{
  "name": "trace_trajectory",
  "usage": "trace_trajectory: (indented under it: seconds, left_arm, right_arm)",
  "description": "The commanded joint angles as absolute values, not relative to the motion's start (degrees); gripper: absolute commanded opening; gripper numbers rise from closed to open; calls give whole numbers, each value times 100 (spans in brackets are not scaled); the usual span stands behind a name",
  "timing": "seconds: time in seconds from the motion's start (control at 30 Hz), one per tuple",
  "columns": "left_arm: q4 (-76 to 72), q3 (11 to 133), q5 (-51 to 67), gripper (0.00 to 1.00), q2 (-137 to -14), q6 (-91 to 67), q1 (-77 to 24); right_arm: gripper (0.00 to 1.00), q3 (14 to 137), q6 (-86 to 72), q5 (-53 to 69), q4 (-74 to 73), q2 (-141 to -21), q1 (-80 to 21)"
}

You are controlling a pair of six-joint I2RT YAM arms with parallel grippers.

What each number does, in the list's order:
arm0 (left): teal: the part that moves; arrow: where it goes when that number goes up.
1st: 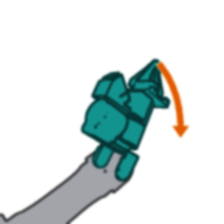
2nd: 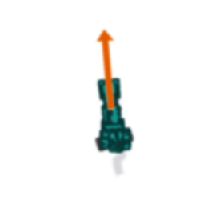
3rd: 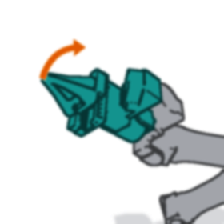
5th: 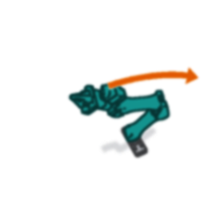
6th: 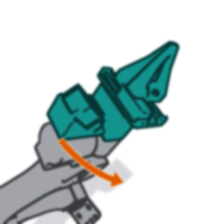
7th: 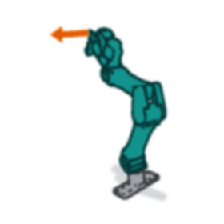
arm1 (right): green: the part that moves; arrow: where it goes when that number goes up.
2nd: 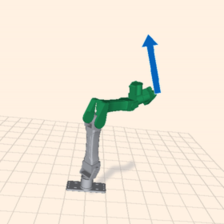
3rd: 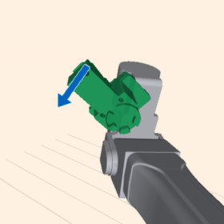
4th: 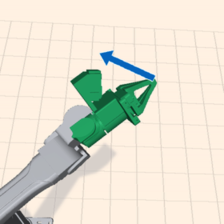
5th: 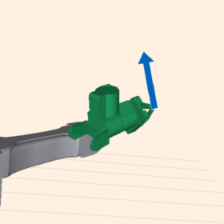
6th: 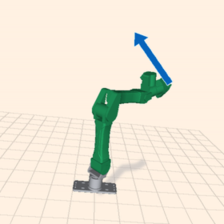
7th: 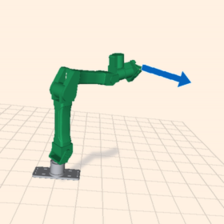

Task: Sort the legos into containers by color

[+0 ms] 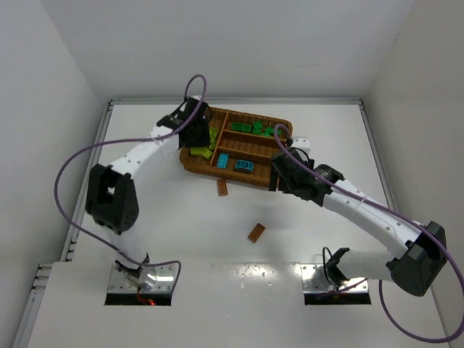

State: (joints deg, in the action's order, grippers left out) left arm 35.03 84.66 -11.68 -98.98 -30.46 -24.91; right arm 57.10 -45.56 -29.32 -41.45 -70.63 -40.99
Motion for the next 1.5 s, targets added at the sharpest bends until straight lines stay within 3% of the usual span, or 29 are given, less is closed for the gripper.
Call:
trace_trajectory:
  seconds: [0.0,0.17,0.33,0.4,0.83,1.03,1.23,1.47]
  left_arm:
    - [3744,9400,-1283,13,-10694,-3059,-2224]
    - [3929,10563,-1283,15,-11862,-3120,-2031]
    - [4236,11267,-1108,77,-12243,-3068,-1978]
    - [4236,11172,-1028,85,-12051,-3067,-2038]
    - [4236,9010,-1590,88,-9214,-3287,-2250]
    - [4236,8508,-1661,88,-8623,-3287,-2074]
    - [4236,8306,-1661,88,-8499,-3287,-2021]
    - [4236,8244,-1608,88,-8499,-3287,-2021]
  right_arm:
    - [72,5651,-4685,-2760,-4130,-6918,-4113]
    - [72,5371,-4999,-2637,-4332,-6707,-4385]
    - [75,5011,-5431,-2190,-4211,-6706,-4981]
    - [76,4887,-5676,-2040,-3940,-6837,-5210]
    - [79,4641,-6179,-835,-2751,-8691,-5871]
    - [74,4755,-6336,-835,-2804,-9210,-5871]
    - [63,4806,-6337,-1080,-2522,-9518,-5766]
    - [41,5738,-5969,-2003,-3242,-10177,-5766]
